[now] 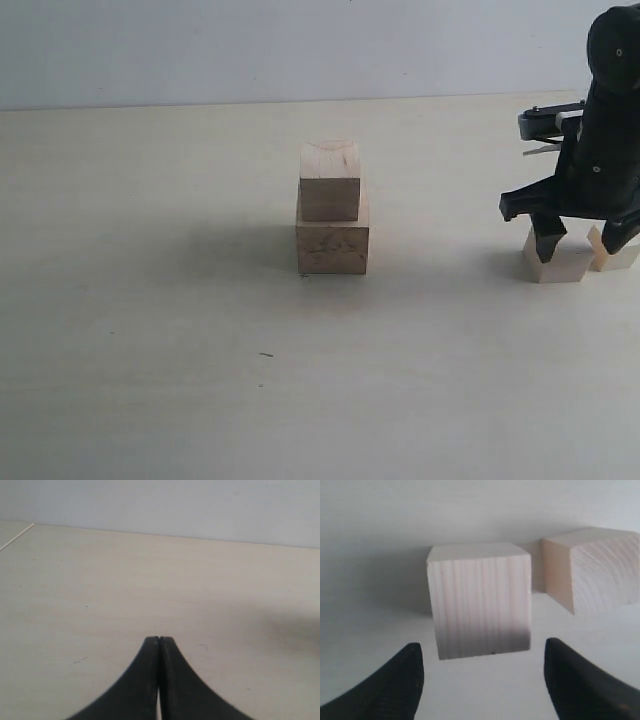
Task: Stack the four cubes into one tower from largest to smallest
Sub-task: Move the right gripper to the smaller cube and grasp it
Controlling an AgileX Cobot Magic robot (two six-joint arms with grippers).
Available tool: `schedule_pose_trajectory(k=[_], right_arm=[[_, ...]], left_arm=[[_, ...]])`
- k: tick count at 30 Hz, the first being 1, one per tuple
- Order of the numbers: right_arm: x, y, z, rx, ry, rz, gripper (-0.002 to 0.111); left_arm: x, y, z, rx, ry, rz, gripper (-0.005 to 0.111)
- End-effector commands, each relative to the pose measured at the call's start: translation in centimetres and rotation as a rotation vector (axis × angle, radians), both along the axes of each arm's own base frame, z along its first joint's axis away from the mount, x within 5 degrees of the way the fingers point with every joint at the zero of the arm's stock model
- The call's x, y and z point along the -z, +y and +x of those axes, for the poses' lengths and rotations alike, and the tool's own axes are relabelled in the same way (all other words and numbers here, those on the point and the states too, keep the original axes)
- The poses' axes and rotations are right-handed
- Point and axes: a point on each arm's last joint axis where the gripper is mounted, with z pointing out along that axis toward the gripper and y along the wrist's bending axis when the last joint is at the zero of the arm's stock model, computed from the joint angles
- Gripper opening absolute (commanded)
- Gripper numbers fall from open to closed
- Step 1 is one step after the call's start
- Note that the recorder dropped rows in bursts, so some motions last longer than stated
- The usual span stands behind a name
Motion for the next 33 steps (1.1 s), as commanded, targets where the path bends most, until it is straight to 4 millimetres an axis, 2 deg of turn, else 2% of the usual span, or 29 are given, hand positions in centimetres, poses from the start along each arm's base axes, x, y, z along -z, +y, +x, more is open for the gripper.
schedule_pose_trajectory(k=[1, 10, 16, 19, 33], right_arm=[[0.2, 0.2, 0.6, 0.017, -0.069, 0.031, 0.064], [0.2, 0.2, 1.1, 0.01, -0.127, 0.038, 0.064], [0.1, -0.5, 1.3, 0.028, -0.149, -0.045, 0.064], [0.1, -0.4, 1.3, 0.046, -0.152, -0.033, 0.064], [2.0, -0.1, 1.2, 0.039, -0.09, 0.006, 0.064]], left_arm=[[0.0, 0.0, 0.0, -0.003, -0.013, -0.006, 0.0], [0.0, 0.0, 0.0, -0.004, -0.013, -0.008, 0.0], [0.0, 0.0, 0.0, -0.004, -0.013, -0.008, 0.0], [0.0, 0.0, 0.0, -0.004, -0.013, -0.006, 0.0], [0.0, 0.0, 0.0, -0.004, -0.013, -0.008, 0.0]])
